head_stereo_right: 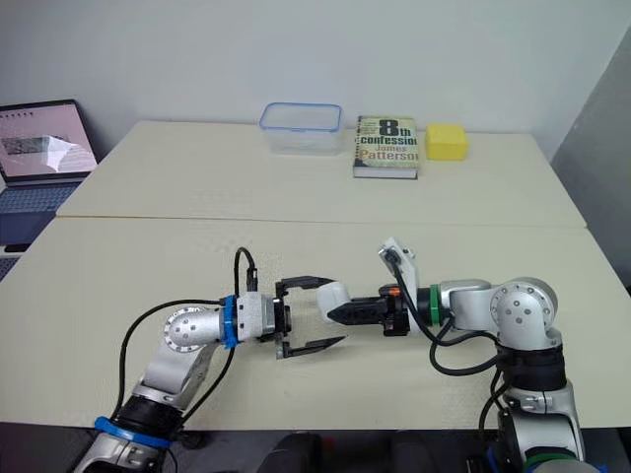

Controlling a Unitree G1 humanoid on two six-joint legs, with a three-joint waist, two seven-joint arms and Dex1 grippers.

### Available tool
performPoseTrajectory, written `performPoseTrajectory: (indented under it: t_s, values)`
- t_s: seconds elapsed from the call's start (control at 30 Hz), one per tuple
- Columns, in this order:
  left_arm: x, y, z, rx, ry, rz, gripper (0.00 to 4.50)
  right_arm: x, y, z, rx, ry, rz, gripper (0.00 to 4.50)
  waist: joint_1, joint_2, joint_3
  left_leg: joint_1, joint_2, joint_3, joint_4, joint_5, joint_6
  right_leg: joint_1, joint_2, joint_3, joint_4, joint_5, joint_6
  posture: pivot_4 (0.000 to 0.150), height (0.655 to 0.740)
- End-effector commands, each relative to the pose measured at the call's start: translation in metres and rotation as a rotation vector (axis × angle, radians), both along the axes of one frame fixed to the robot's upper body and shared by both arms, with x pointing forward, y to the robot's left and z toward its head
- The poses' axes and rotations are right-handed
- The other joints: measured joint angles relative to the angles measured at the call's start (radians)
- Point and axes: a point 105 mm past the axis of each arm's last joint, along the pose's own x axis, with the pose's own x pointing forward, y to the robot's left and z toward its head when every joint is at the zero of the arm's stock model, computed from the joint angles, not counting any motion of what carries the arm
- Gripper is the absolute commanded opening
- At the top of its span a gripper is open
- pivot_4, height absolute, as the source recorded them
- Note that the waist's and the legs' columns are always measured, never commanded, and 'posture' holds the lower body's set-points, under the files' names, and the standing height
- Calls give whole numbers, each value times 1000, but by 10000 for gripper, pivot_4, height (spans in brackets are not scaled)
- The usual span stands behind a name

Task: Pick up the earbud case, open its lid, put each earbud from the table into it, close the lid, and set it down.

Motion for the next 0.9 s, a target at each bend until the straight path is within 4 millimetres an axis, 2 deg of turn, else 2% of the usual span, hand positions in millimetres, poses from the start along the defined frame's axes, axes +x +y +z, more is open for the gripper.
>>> performPoseTrajectory:
  t_s: [0.03, 0.1, 0.17, 0.23, 0.33, 0.53, 0.67, 0.9]
  values:
    - [7, 10, 7, 24, 136, 57, 45000, 4, -2, 17, -52, -149, 21, 7703, -1, 1, 1, 0, 0, 0, 0, 0, 0, 0, 0, 0, 0, 0, 0, 1500, 7320]
    - [11, 20, 10, 53, 260, 105, 45000, 7, -7, 21, -164, -294, 48, 7702, -1, 2, 2, -1, 0, 0, 0, 0, 0, -1, 0, 0, 0, 0, 0, 1500, 7320]
    - [7, 23, 15, 97, 328, 104, 45000, 7, -12, 19, -308, -460, 112, 7702, -4, 3, 3, -1, 0, -1, 0, 0, 0, -2, 0, 0, 0, -3, 5, 1500, 7320]
    - [0, 19, 23, 117, 381, 83, 45000, 7, -18, 13, -453, -616, 203, 7702, -7, 4, 3, -1, 0, -1, -1, 0, 0, -2, 0, 0, -1, -3, 5, 1500, 7320]
    - [-4, 9, 35, 115, 383, 72, 45000, 6, -23, 7, -565, -738, 308, 7702, -16, 3, 3, -1, 1, -1, -1, 0, 0, -2, 0, 0, -2, -3, 6, 1500, 7320]
    - [-7, -21, 41, 161, 275, 33, 45000, 7, -20, 0, -592, -793, 371, 7702, -19, 3, 3, -1, 1, -1, 0, 0, 0, -2, 0, 1, -1, -3, 6, 1500, 7320]
    - [-4, -30, 33, 219, 219, 22, 45000, 9, -18, -1, -590, -799, 378, 7702, -19, 3, 3, -1, 2, 0, 0, 0, 0, -2, 0, 1, -1, -3, 5, 1500, 7320]
    - [7, -39, 30, 208, 195, 60, 45000, 9, -15, -1, -580, -799, 382, 7702, -17, 3, 3, -1, 1, 0, 0, 0, 0, -2, 0, 1, -1, -3, 5, 1500, 7320]
